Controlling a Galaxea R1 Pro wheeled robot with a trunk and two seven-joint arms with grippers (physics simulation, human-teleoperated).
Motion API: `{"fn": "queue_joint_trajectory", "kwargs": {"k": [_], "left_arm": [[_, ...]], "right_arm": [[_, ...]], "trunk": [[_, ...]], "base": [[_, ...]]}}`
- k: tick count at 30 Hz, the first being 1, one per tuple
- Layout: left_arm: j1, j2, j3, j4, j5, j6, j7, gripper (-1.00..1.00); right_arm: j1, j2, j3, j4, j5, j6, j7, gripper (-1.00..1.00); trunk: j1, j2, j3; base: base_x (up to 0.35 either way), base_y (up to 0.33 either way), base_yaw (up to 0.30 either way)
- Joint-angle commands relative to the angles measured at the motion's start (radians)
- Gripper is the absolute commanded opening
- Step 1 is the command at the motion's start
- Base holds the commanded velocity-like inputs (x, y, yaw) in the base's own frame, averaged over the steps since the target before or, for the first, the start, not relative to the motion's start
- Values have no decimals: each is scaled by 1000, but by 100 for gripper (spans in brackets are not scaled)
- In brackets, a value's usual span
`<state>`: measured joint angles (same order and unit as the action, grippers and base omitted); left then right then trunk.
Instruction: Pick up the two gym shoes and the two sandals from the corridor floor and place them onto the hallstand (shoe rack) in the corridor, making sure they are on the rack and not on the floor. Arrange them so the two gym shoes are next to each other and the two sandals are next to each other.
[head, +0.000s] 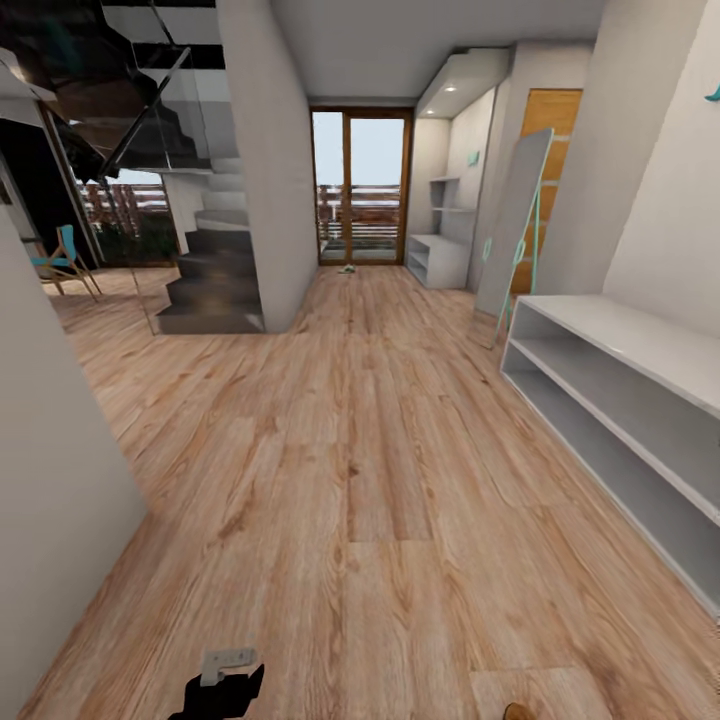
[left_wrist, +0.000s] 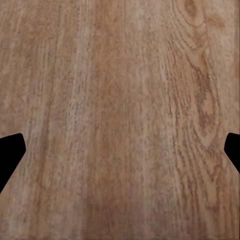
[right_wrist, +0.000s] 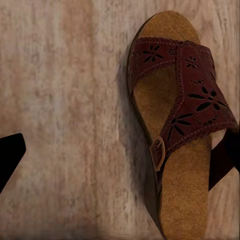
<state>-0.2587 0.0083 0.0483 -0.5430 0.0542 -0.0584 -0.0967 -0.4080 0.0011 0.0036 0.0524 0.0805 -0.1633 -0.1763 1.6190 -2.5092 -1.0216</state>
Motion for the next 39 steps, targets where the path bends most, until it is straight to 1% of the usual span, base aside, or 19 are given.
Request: {"fn": "queue_joint_trajectory", "kwargs": {"k": [1,7,13,18,29,39], "left_arm": [[-1,0,5,1,6,-1,-8,100],[-1,1,5,0,6,-2,-8,100],[-1,1,5,0,6,-2,-9,100],[-1,1,5,0,6,-2,-9,100],[-1,1,6,0,6,-3,-9,100],[-1,1,6,0,6,-3,-8,100]], "right_arm": [[-2,0,0,4,9,-5,-5,100],[-2,0,0,4,9,-5,-5,100],[-2,0,0,4,9,-6,-5,100],[-2,0,0,4,9,-6,-5,100],[-2,0,0,4,9,-6,-5,100],[-2,0,0,4,9,-5,-5,100]], "trunk": [[-1,0,-1],[-1,0,-1],[-1,0,-1],[-1,0,-1],[-1,0,-1],[-1,0,-1]], "base": [[-124,-110,39],[-47,-9,3],[-218,-2,1],[-112,-1,0],[-22,0,-2],[-2,0,-110]]}}
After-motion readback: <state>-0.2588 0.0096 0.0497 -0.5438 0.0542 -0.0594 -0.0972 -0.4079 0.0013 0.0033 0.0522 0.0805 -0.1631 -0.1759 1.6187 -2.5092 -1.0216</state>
